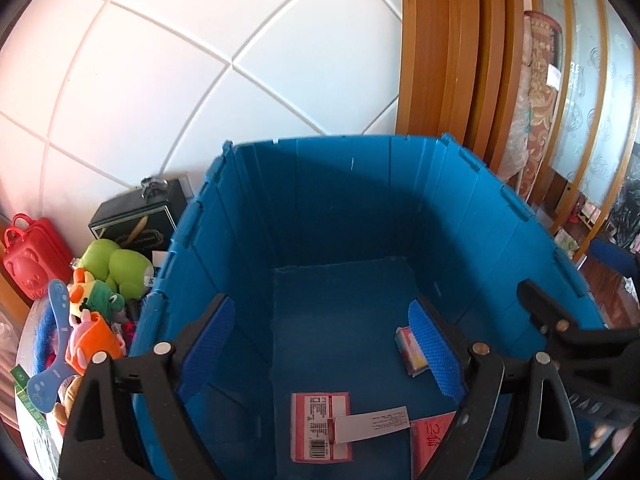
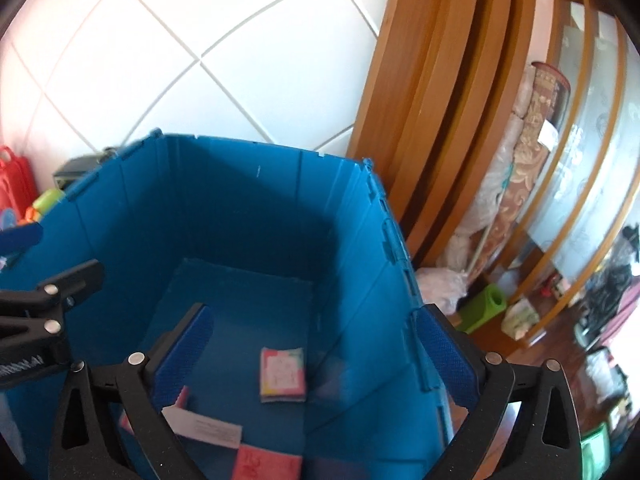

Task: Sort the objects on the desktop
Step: 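Withdraw both tools from the crate back toward the pile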

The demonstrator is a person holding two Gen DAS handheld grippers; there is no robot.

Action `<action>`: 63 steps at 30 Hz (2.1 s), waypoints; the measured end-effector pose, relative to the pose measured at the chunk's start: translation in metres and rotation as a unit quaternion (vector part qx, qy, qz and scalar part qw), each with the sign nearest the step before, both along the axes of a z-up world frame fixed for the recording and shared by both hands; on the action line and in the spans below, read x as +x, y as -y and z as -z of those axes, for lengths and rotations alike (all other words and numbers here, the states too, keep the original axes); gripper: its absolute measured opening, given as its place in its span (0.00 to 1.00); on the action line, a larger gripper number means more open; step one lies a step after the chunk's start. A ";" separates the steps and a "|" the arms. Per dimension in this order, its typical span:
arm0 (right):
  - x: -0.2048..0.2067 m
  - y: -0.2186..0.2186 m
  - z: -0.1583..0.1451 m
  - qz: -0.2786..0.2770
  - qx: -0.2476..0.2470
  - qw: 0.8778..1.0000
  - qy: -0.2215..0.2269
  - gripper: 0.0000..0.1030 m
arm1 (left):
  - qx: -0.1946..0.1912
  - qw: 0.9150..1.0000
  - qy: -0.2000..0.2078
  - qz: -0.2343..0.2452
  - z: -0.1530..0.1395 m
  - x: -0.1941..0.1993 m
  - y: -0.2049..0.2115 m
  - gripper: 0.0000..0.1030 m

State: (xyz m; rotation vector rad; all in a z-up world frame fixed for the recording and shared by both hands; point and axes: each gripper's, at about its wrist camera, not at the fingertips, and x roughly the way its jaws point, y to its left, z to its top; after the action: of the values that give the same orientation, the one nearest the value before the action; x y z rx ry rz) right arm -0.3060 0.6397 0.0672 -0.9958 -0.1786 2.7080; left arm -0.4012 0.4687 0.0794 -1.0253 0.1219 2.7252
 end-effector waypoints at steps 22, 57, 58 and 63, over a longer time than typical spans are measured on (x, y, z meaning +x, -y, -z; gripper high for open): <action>0.174 0.039 -0.008 0.002 -0.031 0.995 -0.098 1.00 | 0.108 0.982 -0.146 -0.046 -0.026 0.183 0.094 0.88; 0.237 0.289 0.054 -0.219 -0.071 0.952 -0.201 1.00 | -0.033 0.951 -0.066 -0.300 0.115 0.283 0.423 0.88; 0.235 0.301 0.058 -0.223 -0.075 0.952 -0.194 1.00 | -0.034 0.954 -0.056 -0.292 0.123 0.280 0.429 0.88; 0.223 0.351 0.090 -0.234 -0.084 0.956 -0.156 1.00 | -0.025 0.966 -0.010 -0.257 0.157 0.270 0.449 0.88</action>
State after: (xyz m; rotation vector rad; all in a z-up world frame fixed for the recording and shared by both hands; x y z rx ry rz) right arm -0.0831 0.2888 -0.0224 -0.6044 -0.1388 3.3194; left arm -0.1312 0.0202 -0.0774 -1.1794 -0.0876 3.2090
